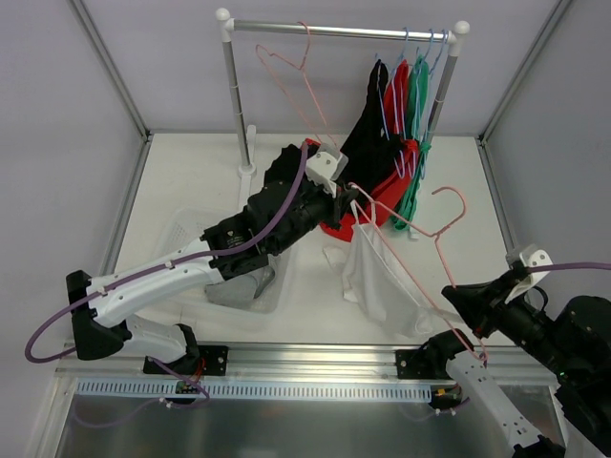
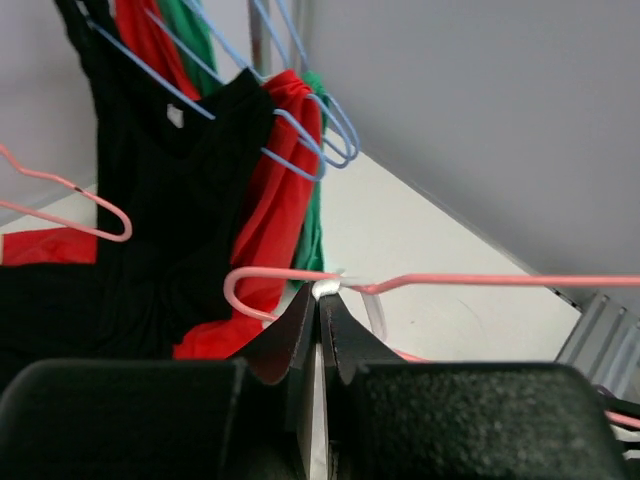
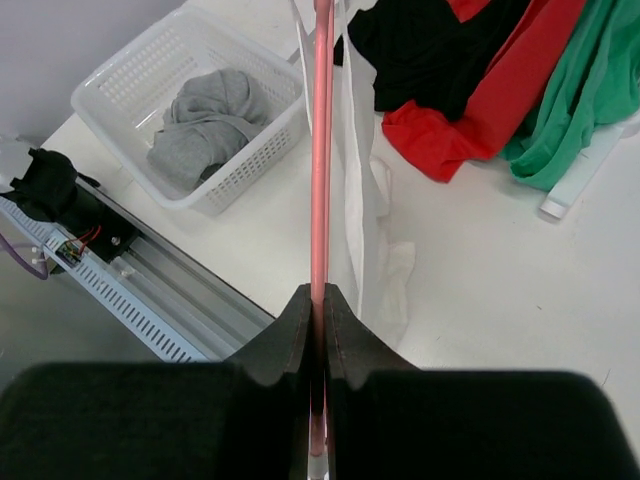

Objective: Remove the tank top from the hanger

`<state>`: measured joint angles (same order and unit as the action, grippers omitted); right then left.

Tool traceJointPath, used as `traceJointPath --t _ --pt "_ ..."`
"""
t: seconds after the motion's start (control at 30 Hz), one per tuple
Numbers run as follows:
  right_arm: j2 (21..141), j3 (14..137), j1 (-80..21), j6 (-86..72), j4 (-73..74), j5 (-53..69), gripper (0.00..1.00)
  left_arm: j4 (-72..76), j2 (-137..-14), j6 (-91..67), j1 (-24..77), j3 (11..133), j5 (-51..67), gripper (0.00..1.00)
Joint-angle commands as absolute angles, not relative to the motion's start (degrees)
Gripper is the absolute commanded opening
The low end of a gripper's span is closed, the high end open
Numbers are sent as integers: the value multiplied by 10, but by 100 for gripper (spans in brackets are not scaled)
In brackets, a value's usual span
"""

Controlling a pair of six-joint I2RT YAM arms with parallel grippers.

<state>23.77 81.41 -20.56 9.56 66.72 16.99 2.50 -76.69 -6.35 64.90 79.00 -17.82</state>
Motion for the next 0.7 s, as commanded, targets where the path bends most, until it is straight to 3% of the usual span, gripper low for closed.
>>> traceJointPath --t 0.0,0.13,0.3,0.5,0.67 --pt "243 802 -206 123 646 211 0 55 -722 -53 651 781 -311 0" --pt "208 792 -205 148 616 281 0 32 -719 -53 644 793 -389 0" --pt "138 775 -205 163 552 337 0 -13 -717 -104 617 803 -395 0" --pt "124 764 -206 130 527 216 0 -3 -676 -126 613 749 -228 0" --pt "106 648 -205 47 323 194 0 77 -621 -158 613 648 -79 0"
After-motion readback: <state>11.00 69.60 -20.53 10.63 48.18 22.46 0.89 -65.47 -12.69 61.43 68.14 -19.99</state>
